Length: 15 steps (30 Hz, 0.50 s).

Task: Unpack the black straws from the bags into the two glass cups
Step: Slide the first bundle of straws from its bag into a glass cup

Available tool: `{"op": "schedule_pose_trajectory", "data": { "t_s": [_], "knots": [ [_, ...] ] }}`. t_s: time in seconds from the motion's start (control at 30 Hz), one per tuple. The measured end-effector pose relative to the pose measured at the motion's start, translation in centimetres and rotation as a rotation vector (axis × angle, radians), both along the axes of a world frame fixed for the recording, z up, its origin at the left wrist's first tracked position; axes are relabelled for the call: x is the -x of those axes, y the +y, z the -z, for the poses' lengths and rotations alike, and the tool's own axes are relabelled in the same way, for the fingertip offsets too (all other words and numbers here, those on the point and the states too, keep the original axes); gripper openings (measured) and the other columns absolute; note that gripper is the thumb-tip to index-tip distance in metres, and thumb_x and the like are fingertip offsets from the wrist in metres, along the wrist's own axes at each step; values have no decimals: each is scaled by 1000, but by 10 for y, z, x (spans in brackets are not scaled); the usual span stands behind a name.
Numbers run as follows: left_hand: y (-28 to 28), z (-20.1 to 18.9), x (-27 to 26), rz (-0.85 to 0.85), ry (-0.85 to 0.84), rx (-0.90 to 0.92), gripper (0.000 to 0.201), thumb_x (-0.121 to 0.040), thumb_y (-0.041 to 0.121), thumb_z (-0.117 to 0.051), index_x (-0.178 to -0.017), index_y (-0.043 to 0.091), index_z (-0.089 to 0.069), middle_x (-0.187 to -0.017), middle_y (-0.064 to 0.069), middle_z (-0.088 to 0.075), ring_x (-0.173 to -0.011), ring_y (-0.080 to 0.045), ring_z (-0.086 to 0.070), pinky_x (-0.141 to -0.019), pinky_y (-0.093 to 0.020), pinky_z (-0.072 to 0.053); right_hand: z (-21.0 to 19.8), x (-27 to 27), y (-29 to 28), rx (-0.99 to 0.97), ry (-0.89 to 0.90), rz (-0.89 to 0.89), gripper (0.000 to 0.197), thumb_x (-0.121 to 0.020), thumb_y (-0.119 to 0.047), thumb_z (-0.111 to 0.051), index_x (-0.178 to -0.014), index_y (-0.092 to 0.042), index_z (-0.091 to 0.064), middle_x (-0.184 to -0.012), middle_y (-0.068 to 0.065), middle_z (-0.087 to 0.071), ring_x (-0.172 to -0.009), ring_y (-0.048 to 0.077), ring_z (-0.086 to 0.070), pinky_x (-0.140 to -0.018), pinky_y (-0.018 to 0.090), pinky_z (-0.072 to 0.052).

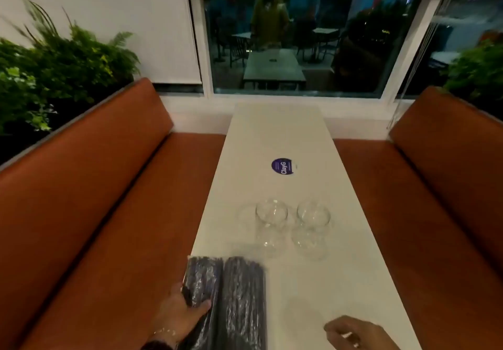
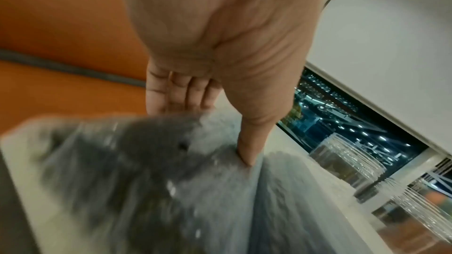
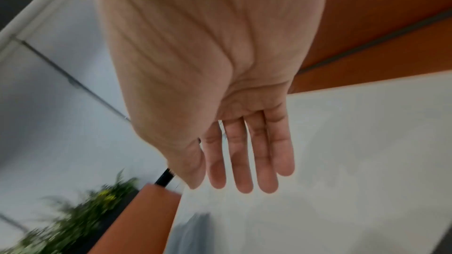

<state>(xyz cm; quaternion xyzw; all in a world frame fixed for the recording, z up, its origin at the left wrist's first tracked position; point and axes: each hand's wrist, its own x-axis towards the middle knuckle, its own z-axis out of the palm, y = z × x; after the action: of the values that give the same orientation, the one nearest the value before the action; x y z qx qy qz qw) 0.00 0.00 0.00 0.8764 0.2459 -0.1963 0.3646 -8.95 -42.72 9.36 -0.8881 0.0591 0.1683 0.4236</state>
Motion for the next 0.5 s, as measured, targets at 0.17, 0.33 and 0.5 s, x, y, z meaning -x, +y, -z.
{"op": "schedule_pose_trajectory", "data": {
  "t_s": [0.17,0.33,0.5],
  "knots": [
    [-17,-20,12,-121,-29,87,37,-72,37,-94,-93,19,-69,-83,2,-74,-77,-17,-71,-69,-31,-62,4,-29,74,15,45,-156,10,-98,-44,-71,-105,-42,-78,-104,-29,-77,-94,-6,-71,-80,11,-53],
    [-8,-47,30,-125,-153,254,41,-65,24,-96,-100,26,-75,-94,2,-80,-89,-19,-74,-77,-38,-62,-10,-51,116,-36,20,-254,31,-99,-52,-66,-125,-36,-70,-121,-18,-72,-101,3,-71,-86,15,-54],
    [-24,-117,42,88,-280,465,67,-68,-4,-93,-115,35,-67,-101,4,-81,-97,-10,-73,-71,-24,-55,-56,-71,139,-216,24,-310,75,-84,-81,-58,-142,-33,-58,-133,-17,-68,-119,4,-66,-105,28,-54]
  ]
}}
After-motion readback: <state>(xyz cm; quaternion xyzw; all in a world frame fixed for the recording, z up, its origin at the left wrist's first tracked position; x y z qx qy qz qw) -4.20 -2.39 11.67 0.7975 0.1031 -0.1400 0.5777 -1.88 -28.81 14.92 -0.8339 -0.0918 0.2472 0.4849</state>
